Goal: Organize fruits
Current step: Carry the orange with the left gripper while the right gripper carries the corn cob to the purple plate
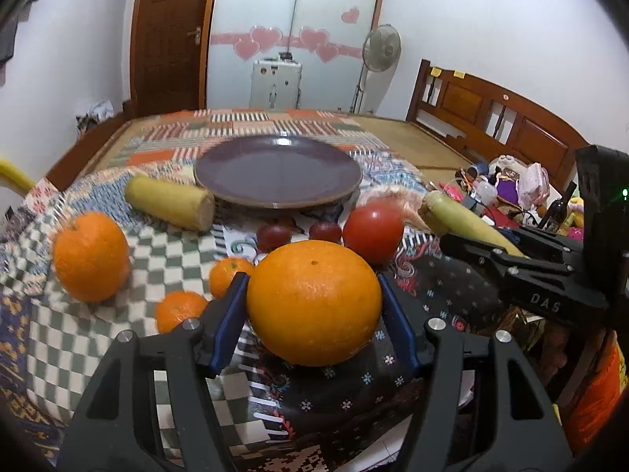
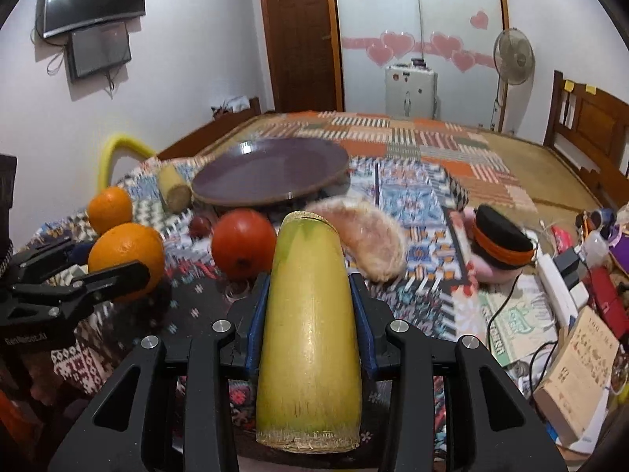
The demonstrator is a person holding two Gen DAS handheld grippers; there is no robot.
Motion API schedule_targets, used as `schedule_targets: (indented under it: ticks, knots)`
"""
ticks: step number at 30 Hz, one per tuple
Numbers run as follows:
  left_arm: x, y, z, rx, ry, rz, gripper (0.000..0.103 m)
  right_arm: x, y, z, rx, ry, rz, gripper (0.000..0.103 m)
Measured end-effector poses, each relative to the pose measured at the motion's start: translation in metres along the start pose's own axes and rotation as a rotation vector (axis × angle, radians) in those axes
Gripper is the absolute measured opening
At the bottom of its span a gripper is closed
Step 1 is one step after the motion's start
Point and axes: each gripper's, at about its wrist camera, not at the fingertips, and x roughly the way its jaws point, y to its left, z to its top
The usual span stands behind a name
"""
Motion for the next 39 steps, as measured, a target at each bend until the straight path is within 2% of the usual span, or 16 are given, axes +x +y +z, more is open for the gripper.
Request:
schedule_targets:
  ticks: [10,17,28,39]
  knots:
    - [-0.036,0.005,0.045,0.043,-0.119,0.049,0.064,-0.024,0.004,0.037,-0.022,-0.132,-0.001,0.035]
    - [-0.039,0.012,0.076,0.060,-0.170,0.074,0.064,-0.024,0.007,0.062,-0.042,-0.202,-0.005,0.035]
    - [-0.006,0.031,0.108,0.045,-0.144,0.076,0.064,0.004,0.009,0.090,-0.055,-0.226,-0.012,0.035]
    - [0.045,0.048,0.122,0.064,-0.080,0.130,0.064,0.060,0.011,0.108,-0.080,-0.145,-0.019,0.035]
